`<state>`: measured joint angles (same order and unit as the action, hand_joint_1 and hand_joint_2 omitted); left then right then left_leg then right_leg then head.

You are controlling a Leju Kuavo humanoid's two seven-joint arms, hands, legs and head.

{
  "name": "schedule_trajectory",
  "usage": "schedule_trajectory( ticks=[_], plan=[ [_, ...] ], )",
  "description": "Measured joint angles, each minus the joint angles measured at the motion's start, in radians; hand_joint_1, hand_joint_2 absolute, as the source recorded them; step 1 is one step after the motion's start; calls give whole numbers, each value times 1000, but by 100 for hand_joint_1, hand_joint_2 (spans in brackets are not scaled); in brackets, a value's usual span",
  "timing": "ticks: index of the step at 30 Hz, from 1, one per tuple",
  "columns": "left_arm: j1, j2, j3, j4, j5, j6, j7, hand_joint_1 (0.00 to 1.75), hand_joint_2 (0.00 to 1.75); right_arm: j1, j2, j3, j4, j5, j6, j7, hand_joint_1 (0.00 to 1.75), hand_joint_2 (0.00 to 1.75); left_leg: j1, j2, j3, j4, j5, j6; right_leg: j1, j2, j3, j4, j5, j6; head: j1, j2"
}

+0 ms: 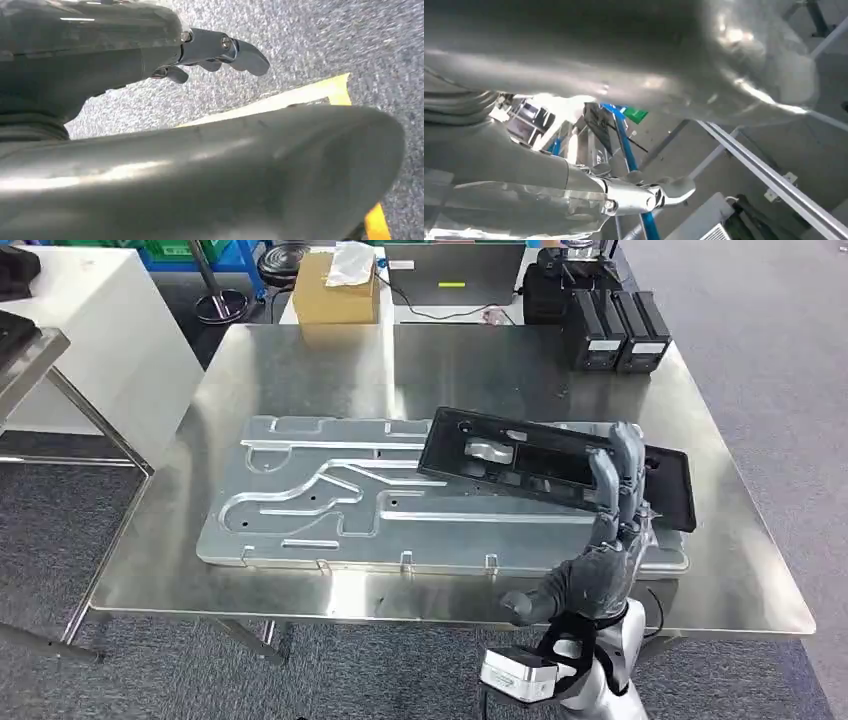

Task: Take the parts from the cabinet and place them on the table.

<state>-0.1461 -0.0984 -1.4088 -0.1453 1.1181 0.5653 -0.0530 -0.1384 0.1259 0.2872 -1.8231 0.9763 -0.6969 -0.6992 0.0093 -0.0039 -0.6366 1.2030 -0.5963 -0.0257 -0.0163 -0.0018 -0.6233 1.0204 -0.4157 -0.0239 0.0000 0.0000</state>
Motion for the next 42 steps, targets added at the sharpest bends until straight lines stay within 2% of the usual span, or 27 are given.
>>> schedule_trajectory(
  ticks=[1,2,3,4,6,7,12,13,14,16,17,18,19,21,22,23,26,27,29,31,32,33,34,36,37,38,42],
  plan=[
    [2,2,1,0,1,0,0,0,0,0,0,8,1,-8,0,0,0,0,1,0,-27,82,-38,-2,2,-1,-10,1,6,-1,0,0],
    [4,3,2,0,1,1,0,0,0,-2,2,15,3,-11,0,0,0,0,1,0,-35,121,-50,-3,3,-1,-20,3,13,-1,0,0],
    [4,4,3,0,2,4,3,0,0,-6,3,25,7,-12,0,0,0,0,2,0,-18,105,-37,-4,3,-1,-30,5,19,0,0,0],
    [4,5,5,0,2,6,5,0,0,-10,6,32,11,-15,0,0,0,0,2,0,19,48,-10,-4,3,0,-38,7,25,3,0,0],
    [2,7,6,0,3,8,6,0,0,-19,15,42,19,-21,0,0,0,0,4,0,135,-139,54,-1,2,1,-54,13,38,10,0,0],
    [-2,8,6,0,3,10,7,0,0,-20,19,47,22,-27,0,0,0,0,2,-1,159,-198,43,7,5,2,-58,16,46,19,-1,0],
    [8,9,6,0,10,18,10,0,0,-20,26,70,44,-66,0,0,0,0,-7,-2,138,-197,89,40,2,3,-60,3,83,50,2,0],
    [5,10,6,0,14,19,10,0,0,-20,26,74,55,-75,0,0,0,0,-3,3,125,-199,109,49,-3,4,-72,9,60,54,2,0],
    [4,10,7,0,15,19,10,0,0,-21,26,76,61,-79,0,0,0,0,-3,3,112,-199,120,54,-2,3,-92,51,0,58,4,0],
    [7,10,6,0,14,20,14,0,0,-20,26,81,75,-92,0,1,0,0,-5,7,84,-198,140,59,-5,2,-136,208,-121,65,3,0],
    [8,10,6,0,14,21,15,0,0,-21,26,84,82,-95,0,1,0,0,-7,8,70,-198,149,59,-5,2,-146,273,-150,68,3,0],
    [8,11,6,0,14,22,16,0,0,-20,26,86,86,-97,0,1,0,0,-9,9,55,-197,159,59,-5,2,-141,307,-152,68,4,0],
    [8,12,6,0,13,23,17,0,0,-20,26,89,96,-100,0,1,0,0,-10,9,39,-194,169,58,-5,2,-114,294,-126,66,3,0],
    [9,12,5,0,13,24,19,0,0,-24,28,96,108,-109,0,1,0,0,-12,9,16,-189,184,55,-1,2,0,162,-74,54,3,0],
    [8,12,5,0,13,24,21,0,0,-28,32,103,114,-115,0,1,0,0,-12,9,12,-184,190,52,5,-2,72,76,-75,44,3,0],
    [10,12,5,0,12,25,22,0,0,-35,39,110,119,-121,0,1,0,0,-19,10,7,-183,193,47,14,-10,125,-1,-105,32,3,0],
    [10,13,4,0,12,26,23,0,0,-37,45,116,127,-125,-1,0,0,0,-9,15,8,-190,215,28,21,-7,118,-10,-96,21,4,0],
    [11,13,4,0,12,26,24,0,0,-36,45,117,132,-126,-1,0,0,0,-12,15,6,-194,225,20,17,-7,113,-22,-80,12,5,0],
    [14,13,4,0,12,27,25,0,0,-39,50,119,137,-127,-1,0,0,0,-8,10,-15,-154,163,13,10,-10,99,-32,-57,0,3,0],
    [16,14,4,0,12,27,25,0,0,-38,54,120,141,-127,-1,0,0,0,-3,8,-59,7,36,5,12,-9,67,-30,-33,-6,0,0],
    [16,15,4,0,12,27,26,0,0,-37,54,120,144,-127,-1,0,0,0,-2,8,-72,71,6,2,12,-8,52,-28,-24,-5,0,0],
    [17,15,4,0,12,27,26,0,0,-37,54,120,146,-129,-1,0,0,0,-1,8,-72,107,5,-1,12,-5,36,-26,-13,-3,0,0],
    [17,15,4,0,12,27,26,0,0,-37,54,121,148,-132,-1,0,0,0,1,8,-51,102,32,-2,12,0,19,-23,-2,1,0,0],
    [18,17,3,0,12,27,26,0,0,-36,54,121,154,-142,-1,0,0,0,4,4,42,-17,101,-2,10,12,-12,-14,16,9,0,0],
    [17,18,3,0,12,27,26,0,0,-37,55,121,158,-150,-1,0,0,0,6,-16,113,-113,108,-1,9,20,-27,-5,25,14,0,0],
    [15,19,2,0,12,27,26,0,0,-37,59,121,161,-157,-1,0,0,0,7,-46,156,-188,60,6,9,24,-39,0,32,20,0,0],
    [20,21,-8,0,6,27,29,0,0,-35,68,122,171,-170,-1,0,0,0,-1,-27,148,-198,81,30,11,54,-43,-8,67,47,-1,0]
  ],
)
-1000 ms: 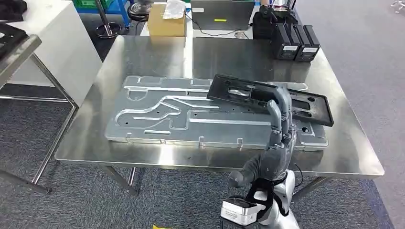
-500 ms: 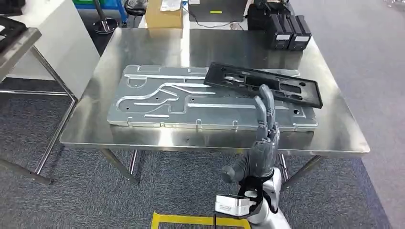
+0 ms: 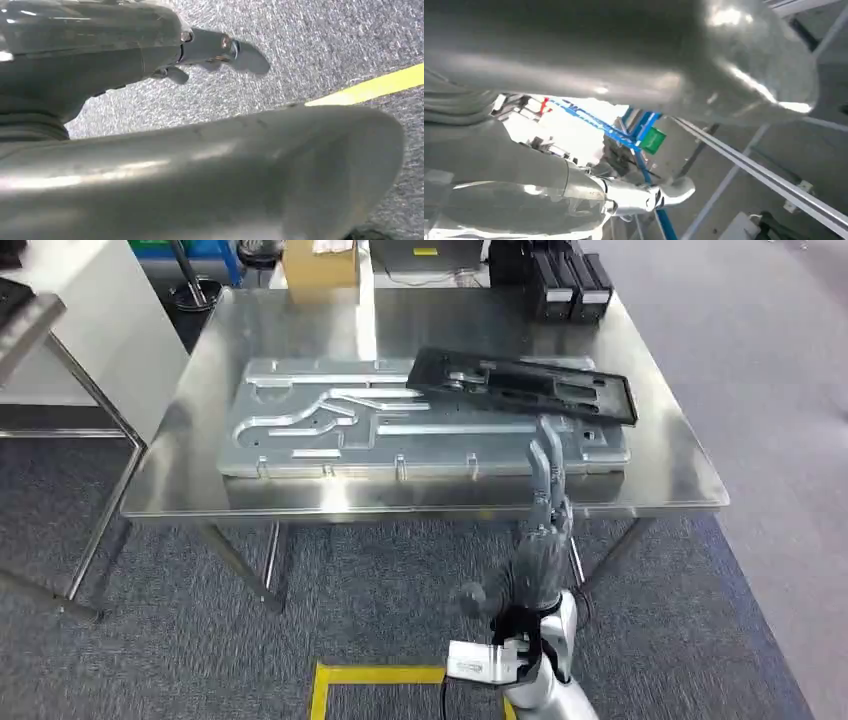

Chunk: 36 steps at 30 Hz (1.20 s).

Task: Take the parts from the cabinet and place them on the table.

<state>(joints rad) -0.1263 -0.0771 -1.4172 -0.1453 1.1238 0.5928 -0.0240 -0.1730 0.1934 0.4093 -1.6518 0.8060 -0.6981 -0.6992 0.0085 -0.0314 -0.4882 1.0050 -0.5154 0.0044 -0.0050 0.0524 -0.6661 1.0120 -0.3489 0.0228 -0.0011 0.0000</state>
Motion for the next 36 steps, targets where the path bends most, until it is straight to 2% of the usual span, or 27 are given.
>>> schedule_trajectory(
  ticks=[1,2,4,5,6,7,8,10,11,12,15,16,17,18,20,21,22,23,25,26,27,30,31,32,33,34,36],
  plan=[
    [-3,0,-4,0,-2,0,0,0,0,3,0,0,3,-3,0,0,0,0,8,17,-8,-8,15,9,-7,1,-9,10,-6,3,-3,0],
    [-5,0,-8,0,-3,0,1,0,0,4,0,0,3,-5,-1,0,0,0,7,22,-15,-8,25,14,-4,-20,-23,38,-50,7,5,0],
    [-4,1,-12,0,-6,0,2,0,0,6,0,0,6,-10,-1,0,0,0,4,38,-37,-9,40,24,-8,-38,-66,168,-163,17,8,0],
    [-2,2,-14,0,-9,0,3,0,0,8,0,0,6,-11,-1,0,0,0,2,49,-48,-8,48,24,-9,-42,-88,247,-201,21,7,0],
    [-1,3,-16,0,-10,-1,5,0,0,12,0,0,8,-13,-1,0,0,0,1,58,-57,-7,54,23,-10,-44,-98,298,-211,24,7,0],
    [0,5,-20,0,-10,-2,6,0,0,17,0,0,9,-14,-1,0,0,0,0,68,-66,-7,61,22,-11,-47,-87,310,-196,25,7,0],
    [-1,6,-22,0,-11,-3,6,0,0,20,0,0,10,-15,-1,0,0,0,-1,78,-74,-7,67,20,-11,-50,-50,270,-166,23,7,0],
    [-2,6,-27,0,-11,-7,7,0,0,19,1,0,10,-19,-1,0,0,0,-3,94,-80,-7,73,14,-8,-70,78,97,-123,13,7,0],
    [-2,6,-31,0,-12,-9,8,0,0,17,3,0,10,-25,-1,0,0,0,-5,99,-78,-6,75,12,-3,-106,140,17,-131,5,7,0],
    [-2,6,-34,0,-14,-10,9,0,0,15,7,0,11,-30,-1,0,0,0,-8,105,-82,-5,77,7,7,-113,152,-14,-140,-3,6,0],
    [-4,6,-40,0,-20,-15,15,0,0,18,8,0,18,-46,-2,0,0,0,-7,131,-77,-8,87,-9,11,-91,138,-18,-132,-22,13,0],
    [-5,7,-42,0,-21,-16,16,0,0,18,9,0,19,-50,-2,0,0,0,-7,121,-83,-3,82,-18,-2,-82,142,-31,-119,-33,12,0],
    [-6,8,-44,0,-21,-18,17,0,0,16,10,0,21,-52,-2,0,0,0,-3,78,-91,20,59,-25,-1,-76,138,-34,-113,-36,13,0],
    [-5,8,-47,0,-22,-19,18,0,0,17,11,-1,24,-54,-2,0,0,0,-3,53,-113,78,13,-26,-1,-69,132,-34,-109,-43,10,0],
    [1,8,-55,0,-23,-20,18,0,0,22,11,-1,32,-58,-1,0,0,0,-1,40,-176,233,-69,-30,2,-53,121,-32,-102,-49,10,0],
    [3,8,-58,0,-22,-20,18,0,0,24,11,-3,38,-65,-1,0,0,0,-1,40,-200,297,-86,-31,3,-42,114,-29,-99,-49,10,0],
    [3,8,-60,0,-22,-22,18,0,0,26,11,-4,44,-71,-1,0,0,0,-1,40,-201,307,-78,-32,3,-33,110,-26,-98,-48,10,0],
    [2,8,-62,0,-21,-23,19,0,0,28,11,-7,55,-82,-1,0,0,0,0,39,-177,265,-43,-31,2,-20,105,-20,-96,-46,10,0],
    [1,9,-64,0,-20,-24,20,0,0,29,12,-12,68,-91,-1,0,0,0,4,30,-90,105,38,-29,1,0,100,-9,-97,-44,10,0],
    [1,9,-64,0,-20,-24,20,0,0,28,13,-13,72,-93,-1,0,0,0,7,8,-54,30,52,-27,0,7,97,-4,-99,-40,10,0],
    [1,10,-66,0,-19,-24,20,0,0,27,15,-14,78,-96,-2,0,0,0,7,-29,-35,12,39,-27,2,18,86,2,-97,-33,11,0],
    [1,11,-68,0,-9,-31,25,0,0,28,17,-27,100,-109,-1,0,0,0,3,-10,-45,9,44,-21,-3,39,78,1,-82,-12,11,0],
    [-1,11,-68,0,-3,-32,26,0,0,28,17,-36,107,-114,-2,0,0,0,7,-2,-46,2,51,-11,3,46,76,0,-79,-4,11,0],
    [-4,10,-68,0,0,-35,27,0,0,29,18,-50,114,-124,-2,0,0,0,12,17,-48,-7,60,1,-1,29,70,13,-93,-3,10,0],
    [-4,11,-68,0,2,-37,27,0,0,26,18,-60,119,-129,-2,0,0,0,10,21,-52,-10,65,10,1,-7,52,48,-130,1,17,0],
    [-3,11,-68,0,4,-39,26,0,0,24,18,-69,127,-136,-2,0,0,0,9,33,-58,-10,68,14,-1,-27,23,114,-176,5,18,0],
    [1,11,-68,0,8,-41,24,0,0,29,18,-88,143,-145,-2,0,0,0,4,55,-70,-9,74,16,-5,-41,-35,257,-246,13,18,0]
  ],
)
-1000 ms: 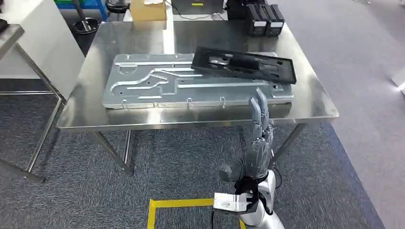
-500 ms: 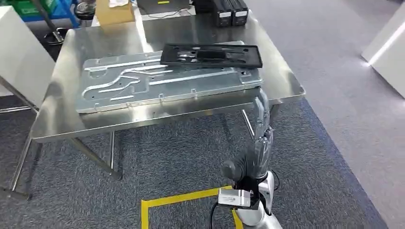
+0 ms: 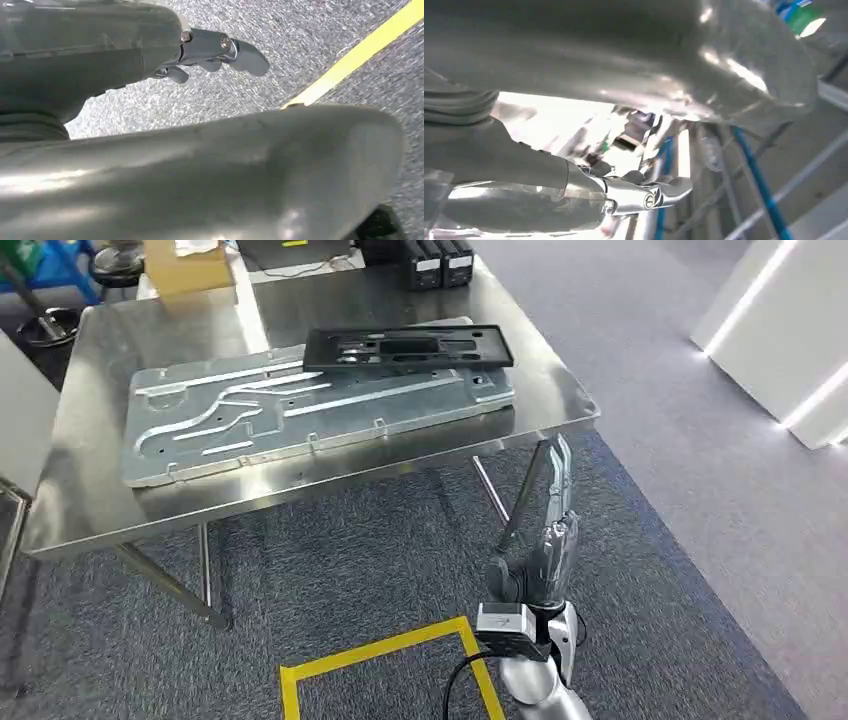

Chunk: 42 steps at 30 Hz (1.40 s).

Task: Take the parts from the cabinet and place them on the table.

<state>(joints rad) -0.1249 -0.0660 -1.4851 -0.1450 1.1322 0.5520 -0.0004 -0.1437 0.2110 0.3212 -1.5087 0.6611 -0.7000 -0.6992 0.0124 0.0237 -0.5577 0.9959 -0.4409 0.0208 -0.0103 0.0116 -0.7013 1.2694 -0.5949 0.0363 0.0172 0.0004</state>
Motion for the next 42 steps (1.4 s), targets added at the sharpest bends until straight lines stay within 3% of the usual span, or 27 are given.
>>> schedule_trajectory(
  ticks=[2,4,5,6,7,10,11,13,15,16,18,19,20,21,22,25,26,28,30,31,32,34,36,37,38,41,42],
  plan=[
    [0,2,0,0,1,-3,-1,0,0,9,0,-27,16,-13,0,0,0,0,-3,24,-15,4,7,-1,-6,-5,-2,38,8,5,0,0],
    [-2,3,0,0,1,-5,-1,0,0,11,0,-40,24,-17,0,0,0,0,-3,42,-24,8,11,-5,-7,-15,80,-89,72,4,0,0],
    [-3,3,0,0,1,-5,-1,0,0,11,0,-46,27,-23,0,0,0,0,-3,50,-27,12,13,-8,-6,-41,154,-202,104,1,0,0],
    [-4,3,0,0,2,-6,-1,0,0,10,0,-51,29,-28,0,0,0,0,-7,57,-28,14,15,-12,-1,-85,187,-267,83,-6,0,0],
    [-3,3,0,0,2,-6,-2,0,0,13,0,-55,31,-30,0,0,0,0,-8,62,-27,13,18,-17,6,-78,178,-249,110,-10,-3,0],
    [-5,3,0,0,5,-7,-3,0,0,14,2,-74,40,-33,0,0,0,0,-8,88,-29,11,31,-37,11,-53,161,-260,117,-34,-3,0],
    [-6,4,0,0,5,-7,-5,0,0,15,3,-80,44,-35,0,0,0,0,-5,71,-37,19,21,-47,0,-45,157,-269,131,-44,-3,0],
    [-3,4,0,0,5,-10,-7,0,0,13,8,-87,49,-35,0,0,0,0,-4,0,-66,104,-76,-51,2,-27,134,-269,150,-58,-6,0],
    [1,5,0,0,5,-18,-13,0,0,16,13,-98,57,-32,0,0,0,0,-4,-15,-112,263,-173,-49,9,-4,108,-268,168,-63,-7,0],
    [1,7,0,0,4,-21,-16,0,0,20,13,-108,60,-32,0,0,0,0,-4,-16,-121,313,-190,-46,13,6,95,-266,178,-63,-6,0],
    [0,8,-1,0,4,-23,-20,0,0,27,13,-126,66,-32,0,0,0,0,-5,-17,-76,273,-156,-38,17,28,72,-263,195,-61,-7,0],
    [-1,9,-2,0,3,-24,-20,0,0,28,13,-132,70,-32,0,0,0,0,-6,-21,-20,187,-116,-32,18,40,60,-261,204,-60,-6,0],
    [-2,10,-2,0,3,-25,-19,0,0,28,13,-136,71,-32,0,0,0,0,-8,-37,40,94,-86,-24,18,52,51,-258,211,-57,-6,0],
    [-5,14,-2,0,3,-26,-19,0,0,28,14,-140,71,-32,0,0,0,0,-12,-77,86,9,-96,-13,15,60,44,-254,219,-55,-7,0],
    [-5,16,-3,0,3,-26,-19,0,0,28,15,-144,71,-32,0,0,0,0,-12,-83,95,-4,-90,-19,17,68,39,-255,227,-48,-5,0],
    [-8,16,-10,1,2,-28,-16,0,0,28,18,-154,77,-29,0,0,0,0,-21,-69,83,-4,-76,-11,9,89,35,-263,252,-27,-7,0],
    [-10,16,-11,1,2,-29,-15,0,0,27,18,-160,77,-29,0,0,0,0,-7,-56,79,-22,-58,-1,14,95,33,-263,257,-19,-7,0],
    [-16,16,-13,1,1,-30,-14,0,0,27,18,-172,80,-32,0,0,0,0,-11,-33,64,-26,-37,15,8,30,1,-192,159,-20,-2,0],
    [-14,16,-16,1,2,-32,-14,0,0,26,18,-175,83,-36,0,0,0,0,-13,-8,44,-26,-20,12,2,3,-35,-57,51,-8,-2,0],
    [-13,18,-17,1,2,-32,-14,0,0,27,18,-179,86,-38,0,0,0,0,-13,9,28,-24,-10,11,-4,0,-50,15,28,0,-2,0],
    [-14,19,-17,1,2,-32,-12,0,0,28,18,-182,89,-45,0,0,0,0,-13,22,15,-22,-2,8,-9,-2,-48,46,40,6,-2,0],
    [-16,19,-18,1,2,-32,-8,0,0,28,17,-188,96,-56,0,0,0,0,-12,47,-11,-14,9,0,-19,-12,19,-14,113,16,-2,0],
    [-18,19,-19,1,2,-34,-6,0,0,28,17,-191,100,-63,0,0,0,0,-11,65,-28,1,15,-8,-25,-56,147,-183,133,21,-2,0],
    [-18,21,-19,1,2,-34,-5,0,0,26,18,-192,101,-64,0,0,0,0,-15,71,-36,9,16,-14,-11,-88,192,-257,95,20,0,0],
    [-19,21,-19,2,2,-34,-5,0,0,26,18,-192,102,-64,0,0,0,0,-14,81,-35,9,21,-22,-6,-77,184,-257,96,1,-9,0],
    [-21,20,-19,1,2,-34,-4,0,0,27,17,-197,105,-64,0,0,0,0,-8,105,-38,11,36,-45,-2,-50,169,-267,112,-25,-6,0],
    [-22,21,-20,2,2,-34,-4,0,0,26,17,-198,105,-64,0,0,0,0,-2,68,-46,24,13,-56,-4,-44,161,-269,123,-36,-7,0]
  ],
)
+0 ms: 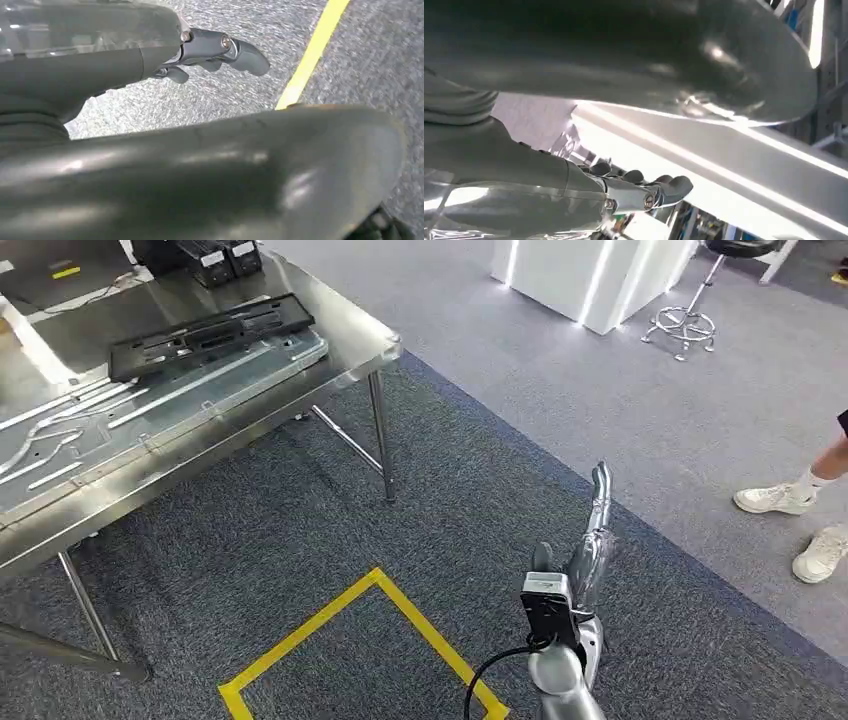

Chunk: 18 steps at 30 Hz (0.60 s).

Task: Take the parts from the cabinet and place them on the table.

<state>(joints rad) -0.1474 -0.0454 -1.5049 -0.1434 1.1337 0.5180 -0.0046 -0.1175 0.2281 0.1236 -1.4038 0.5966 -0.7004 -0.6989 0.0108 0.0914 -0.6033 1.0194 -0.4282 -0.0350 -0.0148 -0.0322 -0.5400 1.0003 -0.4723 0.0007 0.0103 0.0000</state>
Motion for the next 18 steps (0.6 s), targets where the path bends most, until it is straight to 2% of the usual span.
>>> schedule_trajectory(
  ticks=[1,2,3,4,5,6,7,8,9,10,11,12,13,14,15,16,17,18],
  plan=[
    [1,0,0,0,0,0,0,0,0,-2,0,-2,1,0,0,0,0,0,0,-44,-19,41,-51,-2,1,9,-12,0,9,-9,-1,0],
    [4,0,-1,0,0,0,0,0,0,-2,2,-2,2,0,0,0,0,0,0,-69,-42,110,-108,-1,4,17,-23,0,18,-15,-1,0],
    [6,0,-3,0,-3,0,0,0,0,-1,5,-3,4,0,0,0,0,0,0,-81,-68,197,-159,1,10,28,-38,0,28,-19,-1,0],
    [7,0,-6,0,-5,-1,1,0,0,0,5,-4,5,0,0,0,0,0,0,-83,-89,268,-188,3,13,40,-52,1,38,-20,-1,0],
    [6,0,-8,0,-10,-4,2,0,0,3,5,-6,6,1,0,0,0,0,-1,-83,-93,305,-190,8,18,53,-66,2,49,-20,0,0],
    [6,0,-11,0,-12,-7,2,0,0,5,5,-10,6,1,0,0,0,0,-2,-84,-77,297,-169,13,20,65,-78,2,58,-20,-1,0],
    [5,0,-15,0,-14,-7,3,0,0,8,5,-12,6,1,0,0,0,0,-3,-85,-36,244,-129,19,23,78,-90,3,68,-20,-1,0],
    [4,0,-18,0,-14,-8,3,0,0,8,5,-14,6,-2,0,2,0,0,-5,-93,20,160,-93,27,24,91,-100,4,77,-18,-1,0],
    [2,0,-19,0,-14,-9,3,0,0,8,5,-16,6,-5,0,9,0,0,-7,-118,80,70,-75,36,23,102,-107,6,85,-16,-1,0],
    [0,3,-20,0,-13,-9,3,0,0,8,5,-18,7,-13,0,18,0,0,-10,-160,122,-5,-102,48,23,109,-114,7,91,-11,-1,0],
    [1,3,-21,0,-13,-9,0,0,0,6,5,-19,11,-27,0,29,0,0,-8,-163,140,-37,-104,45,23,116,-117,9,99,-6,1,0],
    [1,3,-21,0,-12,-9,-1,0,0,4,4,-21,19,-38,0,36,0,0,-14,-154,135,-38,-104,46,20,125,-117,8,106,2,0,0],
    [1,3,-21,0,-11,-10,-2,0,0,4,4,-25,26,-47,0,37,0,0,-18,-145,135,-36,-102,50,16,134,-118,4,113,10,-1,0],
    [1,3,-21,0,-10,-10,-2,0,0,4,2,-31,34,-57,0,34,0,0,-15,-134,135,-45,-91,57,22,147,-120,0,120,19,0,0],
    [-1,0,-21,0,-9,-10,-3,0,0,3,-2,-38,39,-60,0,30,0,0,-5,-119,138,-54,-78,60,15,138,-125,9,118,18,-1,0],
    [-1,2,-21,0,-9,-10,-4,0,0,-1,-3,-41,44,-70,0,30,0,0,-8,-112,132,-59,-71,66,21,95,-141,38,84,23,4,0],
    [0,2,-21,0,-8,-9,-5,0,0,-7,-5,-43,53,-88,0,38,0,0,-10,-97,126,-59,-66,73,19,68,-168,99,36,30,9,0],
    [5,2,-21,0,-2,-10,-7,0,0,-12,-7,-45,69,-111,0,47,0,0,-12,-84,120,-59,-61,72,15,55,-203,187,-13,37,9,0]
  ],
)
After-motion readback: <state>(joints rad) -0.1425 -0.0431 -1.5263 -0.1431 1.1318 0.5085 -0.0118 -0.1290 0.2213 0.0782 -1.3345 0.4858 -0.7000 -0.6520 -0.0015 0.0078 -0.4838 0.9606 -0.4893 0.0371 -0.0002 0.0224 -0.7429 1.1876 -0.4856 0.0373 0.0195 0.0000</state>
